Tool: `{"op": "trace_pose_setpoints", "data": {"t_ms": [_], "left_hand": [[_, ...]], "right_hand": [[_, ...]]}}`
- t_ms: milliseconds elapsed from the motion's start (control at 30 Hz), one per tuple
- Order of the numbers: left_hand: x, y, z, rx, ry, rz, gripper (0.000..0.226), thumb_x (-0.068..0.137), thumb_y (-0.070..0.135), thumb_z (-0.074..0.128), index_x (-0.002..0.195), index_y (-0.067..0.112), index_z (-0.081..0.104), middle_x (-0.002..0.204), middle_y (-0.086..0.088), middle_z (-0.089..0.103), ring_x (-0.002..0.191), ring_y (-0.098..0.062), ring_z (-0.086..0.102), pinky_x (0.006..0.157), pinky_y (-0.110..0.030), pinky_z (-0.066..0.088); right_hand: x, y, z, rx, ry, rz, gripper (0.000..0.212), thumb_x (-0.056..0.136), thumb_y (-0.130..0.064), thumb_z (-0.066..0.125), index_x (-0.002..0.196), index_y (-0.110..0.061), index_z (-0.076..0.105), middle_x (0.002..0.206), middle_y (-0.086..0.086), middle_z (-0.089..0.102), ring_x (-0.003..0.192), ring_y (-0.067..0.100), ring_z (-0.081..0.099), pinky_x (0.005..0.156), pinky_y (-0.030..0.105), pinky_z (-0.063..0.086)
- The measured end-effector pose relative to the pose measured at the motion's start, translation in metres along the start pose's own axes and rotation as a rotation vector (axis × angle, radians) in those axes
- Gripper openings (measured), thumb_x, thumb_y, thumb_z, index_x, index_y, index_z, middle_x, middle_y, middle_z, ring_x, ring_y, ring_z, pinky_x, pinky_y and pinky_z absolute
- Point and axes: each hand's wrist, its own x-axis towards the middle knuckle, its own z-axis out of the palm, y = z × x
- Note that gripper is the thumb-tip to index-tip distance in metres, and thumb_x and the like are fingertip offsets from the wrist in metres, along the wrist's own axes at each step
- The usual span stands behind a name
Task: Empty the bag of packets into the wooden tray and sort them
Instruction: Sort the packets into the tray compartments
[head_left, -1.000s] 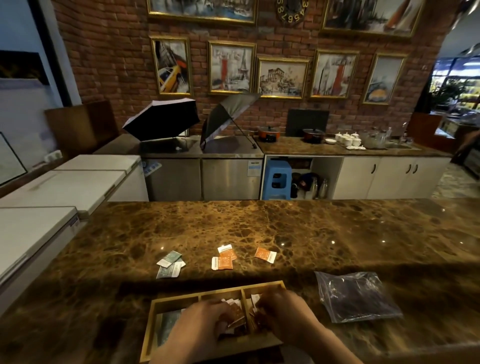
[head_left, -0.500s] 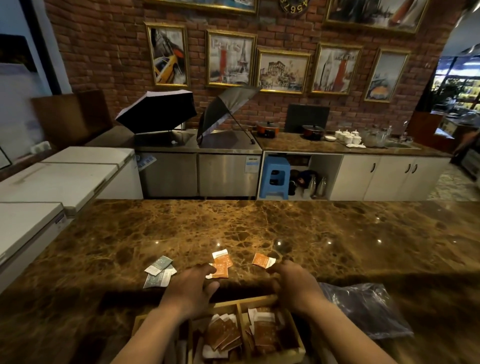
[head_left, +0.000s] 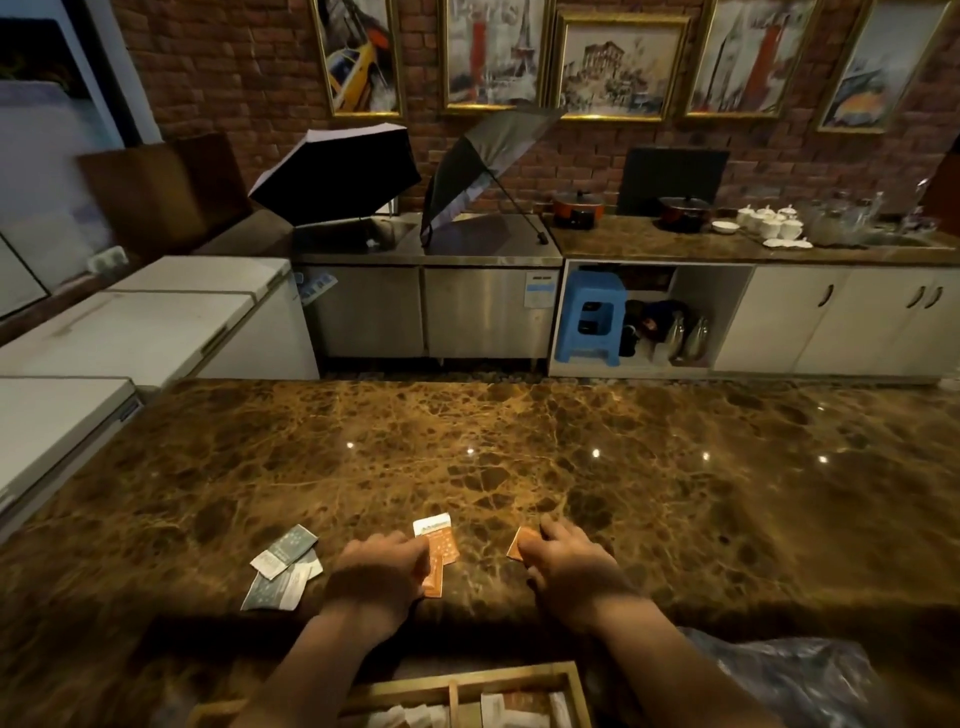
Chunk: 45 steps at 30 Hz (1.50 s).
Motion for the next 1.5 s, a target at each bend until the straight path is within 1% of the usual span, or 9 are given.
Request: {"op": "trace_pose_setpoints", "data": {"t_ms": [133, 367, 533, 667, 833, 967, 1233, 1333, 1500], "left_hand": [[0.003, 0.003, -0.002, -0.141, 0.015, -0.125, 0.032, 0.082, 0.035, 0.072, 0.107, 0.029, 0.053, 0.110, 0.007, 0.064, 0.101, -0.022, 0.062, 0.081, -0.034, 0.045], [0.029, 0.002, -0.003, -0.730, 0.033, -0.380, 0.012, 0.071, 0.041, 0.067, 0.070, 0.031, 0.062, 0.082, 0.000, 0.072, 0.082, -0.024, 0.068, 0.079, -0.041, 0.056], [0.047, 0.023, 0.012, -0.433, 0.009, -0.514, 0.014, 0.082, 0.047, 0.067, 0.083, 0.036, 0.059, 0.115, -0.003, 0.064, 0.118, -0.028, 0.054, 0.096, -0.038, 0.042], [0.046, 0.039, 0.021, -0.214, 0.066, -0.462, 0.029, 0.089, 0.045, 0.059, 0.113, 0.028, 0.058, 0.123, -0.001, 0.057, 0.120, -0.024, 0.052, 0.095, -0.038, 0.041], [0.040, 0.035, 0.018, -0.571, 0.174, -0.414, 0.038, 0.078, 0.013, 0.071, 0.072, 0.034, 0.040, 0.093, 0.002, 0.051, 0.101, -0.029, 0.059, 0.081, -0.036, 0.040], [0.025, 0.023, 0.001, -0.729, 0.269, -0.367, 0.039, 0.071, 0.006, 0.076, 0.080, 0.035, 0.051, 0.085, 0.006, 0.062, 0.080, -0.020, 0.061, 0.063, -0.030, 0.040], [-0.032, 0.000, -0.044, -1.024, 0.232, -0.238, 0.046, 0.069, 0.004, 0.089, 0.095, 0.028, 0.059, 0.088, -0.002, 0.074, 0.075, -0.010, 0.071, 0.069, -0.034, 0.058], [-0.054, -0.003, -0.043, -1.075, 0.153, -0.161, 0.044, 0.065, 0.003, 0.090, 0.096, 0.018, 0.063, 0.093, -0.007, 0.076, 0.085, -0.016, 0.072, 0.071, -0.032, 0.056], [-0.086, -0.001, -0.037, -0.997, 0.043, -0.174, 0.046, 0.064, -0.001, 0.088, 0.095, 0.021, 0.063, 0.089, -0.003, 0.074, 0.086, -0.020, 0.073, 0.066, -0.029, 0.056]], "right_hand": [[0.006, 0.002, 0.009, 0.019, 0.202, -0.034, 0.031, 0.102, -0.030, 0.046, 0.126, -0.023, 0.064, 0.130, 0.003, 0.060, 0.120, 0.023, 0.053, 0.099, 0.034, 0.045], [0.012, 0.004, 0.013, 0.177, 0.334, -0.019, 0.019, 0.097, -0.024, 0.058, 0.112, -0.025, 0.069, 0.113, -0.002, 0.060, 0.108, 0.018, 0.053, 0.089, 0.030, 0.051], [0.013, 0.011, 0.019, 0.271, 0.300, 0.094, 0.039, 0.091, -0.025, 0.067, 0.130, -0.022, 0.061, 0.125, 0.002, 0.055, 0.116, 0.023, 0.052, 0.101, 0.033, 0.046], [0.012, 0.016, 0.016, 0.324, 0.264, 0.145, 0.050, 0.086, -0.027, 0.074, 0.133, -0.025, 0.056, 0.126, 0.002, 0.055, 0.118, 0.023, 0.055, 0.101, 0.031, 0.043], [0.009, 0.016, 0.013, 0.411, 0.255, 0.224, 0.047, 0.079, -0.022, 0.079, 0.122, -0.024, 0.060, 0.114, 0.000, 0.064, 0.113, 0.025, 0.060, 0.094, 0.035, 0.049], [-0.002, 0.007, 0.008, 0.437, 0.259, 0.235, 0.030, 0.087, -0.022, 0.073, 0.114, -0.027, 0.062, 0.110, -0.002, 0.061, 0.105, 0.019, 0.056, 0.087, 0.030, 0.047], [-0.043, -0.032, -0.025, 0.487, 0.218, 0.165, 0.051, 0.085, -0.022, 0.078, 0.130, -0.032, 0.055, 0.116, -0.006, 0.065, 0.105, 0.015, 0.065, 0.088, 0.027, 0.053], [-0.064, -0.045, -0.027, 0.629, 0.207, 0.117, 0.039, 0.092, -0.011, 0.069, 0.122, -0.027, 0.051, 0.097, -0.012, 0.067, 0.092, 0.005, 0.068, 0.079, 0.017, 0.055], [-0.100, -0.055, -0.024, 0.538, 0.174, 0.028, 0.038, 0.078, -0.021, 0.084, 0.111, -0.024, 0.065, 0.110, -0.006, 0.064, 0.100, 0.011, 0.064, 0.084, 0.027, 0.058]]}}
